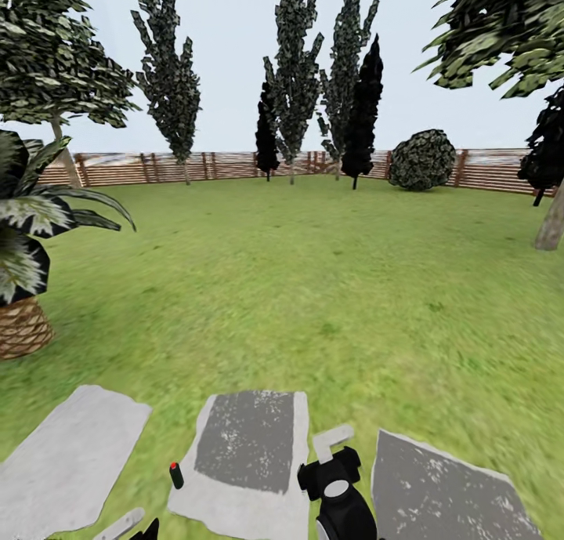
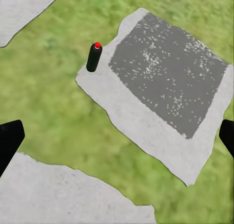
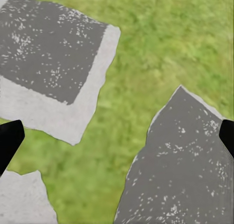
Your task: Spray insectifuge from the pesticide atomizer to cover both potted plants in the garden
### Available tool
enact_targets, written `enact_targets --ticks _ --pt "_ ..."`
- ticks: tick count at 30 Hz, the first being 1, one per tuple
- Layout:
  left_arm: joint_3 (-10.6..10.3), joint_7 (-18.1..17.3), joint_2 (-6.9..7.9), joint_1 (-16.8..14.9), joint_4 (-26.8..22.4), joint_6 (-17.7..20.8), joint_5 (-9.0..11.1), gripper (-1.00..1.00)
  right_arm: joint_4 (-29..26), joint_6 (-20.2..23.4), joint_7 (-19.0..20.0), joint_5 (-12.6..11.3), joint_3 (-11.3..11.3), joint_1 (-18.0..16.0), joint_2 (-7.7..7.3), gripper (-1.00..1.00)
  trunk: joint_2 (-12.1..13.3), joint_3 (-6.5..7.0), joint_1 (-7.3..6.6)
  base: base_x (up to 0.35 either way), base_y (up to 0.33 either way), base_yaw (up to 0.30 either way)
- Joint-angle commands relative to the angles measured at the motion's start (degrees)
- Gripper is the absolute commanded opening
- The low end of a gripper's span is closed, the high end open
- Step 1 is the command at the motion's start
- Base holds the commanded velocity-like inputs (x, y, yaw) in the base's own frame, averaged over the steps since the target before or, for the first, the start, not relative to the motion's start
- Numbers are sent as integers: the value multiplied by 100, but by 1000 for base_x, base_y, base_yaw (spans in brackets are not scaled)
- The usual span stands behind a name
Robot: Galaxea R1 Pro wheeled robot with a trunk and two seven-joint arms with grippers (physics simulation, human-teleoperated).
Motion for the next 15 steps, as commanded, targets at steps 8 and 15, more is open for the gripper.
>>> enact_targets --ticks 8,15 --pt "0 0 0 0 1 -2 8 100 -4 103 203 -44 1 0 -29 100 0 0 0 243 -260 231" --pt "0 -39 0 0 -6 2 3 100 -10 180 767 -30 73 0 -63 100 0 0 0 239 -262 238"
